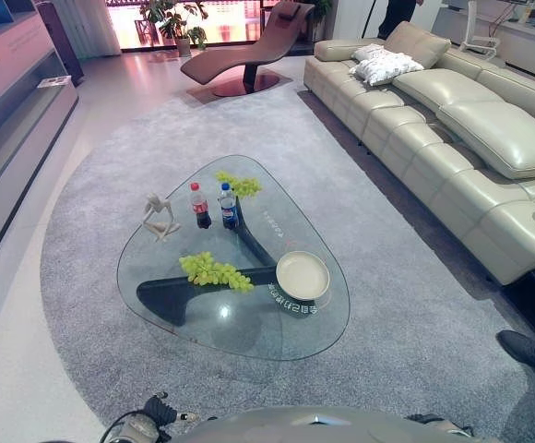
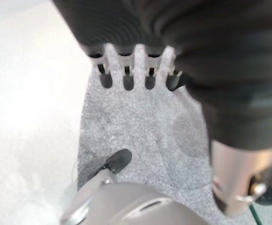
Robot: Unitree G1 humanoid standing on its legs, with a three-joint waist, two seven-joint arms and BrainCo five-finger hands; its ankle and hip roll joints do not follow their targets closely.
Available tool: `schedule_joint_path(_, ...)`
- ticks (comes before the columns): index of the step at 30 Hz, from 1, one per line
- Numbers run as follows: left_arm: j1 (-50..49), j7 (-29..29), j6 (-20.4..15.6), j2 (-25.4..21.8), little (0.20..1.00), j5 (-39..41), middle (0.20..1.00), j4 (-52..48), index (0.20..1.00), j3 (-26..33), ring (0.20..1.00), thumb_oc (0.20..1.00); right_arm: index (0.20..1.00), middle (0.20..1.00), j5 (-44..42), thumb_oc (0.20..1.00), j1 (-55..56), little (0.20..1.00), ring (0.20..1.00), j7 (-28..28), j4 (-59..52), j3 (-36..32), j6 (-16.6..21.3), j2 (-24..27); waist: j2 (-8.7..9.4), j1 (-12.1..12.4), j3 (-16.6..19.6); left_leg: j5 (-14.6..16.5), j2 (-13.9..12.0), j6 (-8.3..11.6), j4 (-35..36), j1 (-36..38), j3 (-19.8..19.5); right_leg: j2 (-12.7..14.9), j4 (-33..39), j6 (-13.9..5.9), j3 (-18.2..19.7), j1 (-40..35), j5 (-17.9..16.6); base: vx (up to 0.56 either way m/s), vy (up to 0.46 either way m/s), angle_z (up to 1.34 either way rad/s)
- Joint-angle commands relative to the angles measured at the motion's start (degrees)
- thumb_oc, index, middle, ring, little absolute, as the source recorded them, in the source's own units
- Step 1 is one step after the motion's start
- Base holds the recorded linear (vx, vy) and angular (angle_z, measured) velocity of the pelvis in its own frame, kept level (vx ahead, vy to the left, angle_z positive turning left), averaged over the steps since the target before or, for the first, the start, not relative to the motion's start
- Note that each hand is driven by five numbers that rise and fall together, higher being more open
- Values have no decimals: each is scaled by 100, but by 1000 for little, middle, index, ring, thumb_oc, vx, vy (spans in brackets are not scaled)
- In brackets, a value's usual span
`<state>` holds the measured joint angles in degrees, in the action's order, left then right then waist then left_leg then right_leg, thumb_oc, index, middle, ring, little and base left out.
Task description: Pick up fruits into the plate
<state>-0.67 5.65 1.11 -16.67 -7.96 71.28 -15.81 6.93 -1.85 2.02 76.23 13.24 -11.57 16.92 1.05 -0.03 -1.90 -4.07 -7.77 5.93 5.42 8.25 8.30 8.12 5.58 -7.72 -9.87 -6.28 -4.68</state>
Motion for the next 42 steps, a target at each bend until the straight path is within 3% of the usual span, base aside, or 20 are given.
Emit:
schedule_joint_path(1,560,174,-67,-43,1000,-127,1000,400,1000,104,1000,1000,1000,1000,59,1000,-514,1000,1000,30,342,59,-10,-32,41,33,-379,707,147,-204,-78,79,-63,-7,-226,10,-131,-264,628,0,0,0)
schedule_joint_path(7,589,397,-253,-65,1000,-1,1000,354,1000,134,1000,1000,1000,1000,72,1000,-528,1000,1000,1,327,59,-22,7,16,2,-422,705,144,-201,-71,86,-41,-9,-216,11,-113,-257,628,0,0,0)
schedule_joint_path(15,843,1161,-747,-343,1000,252,1000,34,1000,196,1000,1000,1000,1000,93,1000,-598,1000,1000,-132,364,57,-76,216,-77,-72,-522,665,132,-189,-51,71,17,-11,-178,-1,-84,-225,594,1,8,0)
schedule_joint_path(20,1067,1627,-905,-609,1000,-153,1000,-382,1000,96,1000,1000,1000,1000,136,1000,-536,1000,1000,-119,403,9,-12,340,-163,-169,-578,627,132,-172,-61,13,84,-1,-185,-34,-47,-139,561,26,32,-6)
schedule_joint_path(25,1541,2031,-728,-1068,1000,-709,1000,-874,1000,-215,1000,1000,1000,1000,45,1000,-614,1000,1000,-55,367,91,52,489,-289,-276,-769,584,173,-182,-112,-225,125,27,-286,-40,65,165,544,-67,54,-9)
schedule_joint_path(30,2783,2804,-78,-1872,1000,-1493,1000,-1475,1000,-617,1000,1000,1000,1000,-659,1000,-1208,1000,1000,102,184,307,135,803,-403,-436,-1525,459,257,-188,-332,-936,206,68,-558,39,290,967,451,-281,85,-10)
schedule_joint_path(38,4775,3250,247,-2974,1000,-3122,1000,-1206,1000,-1402,1000,1000,1000,1000,-1038,1000,-1601,1000,1000,200,-217,548,369,1099,-206,-638,-2433,404,374,-205,-832,-1888,318,-32,-961,119,487,1912,357,-134,5,-9)
schedule_joint_path(42,5469,3265,421,-3148,1000,-3514,1000,-950,1000,-1858,1000,1000,1000,1000,-1103,1000,-1836,1000,1000,172,-325,626,350,1204,-142,-705,-2700,404,407,-201,-1087,-2283,343,-71,-1220,141,481,2352,345,-93,10,-3)
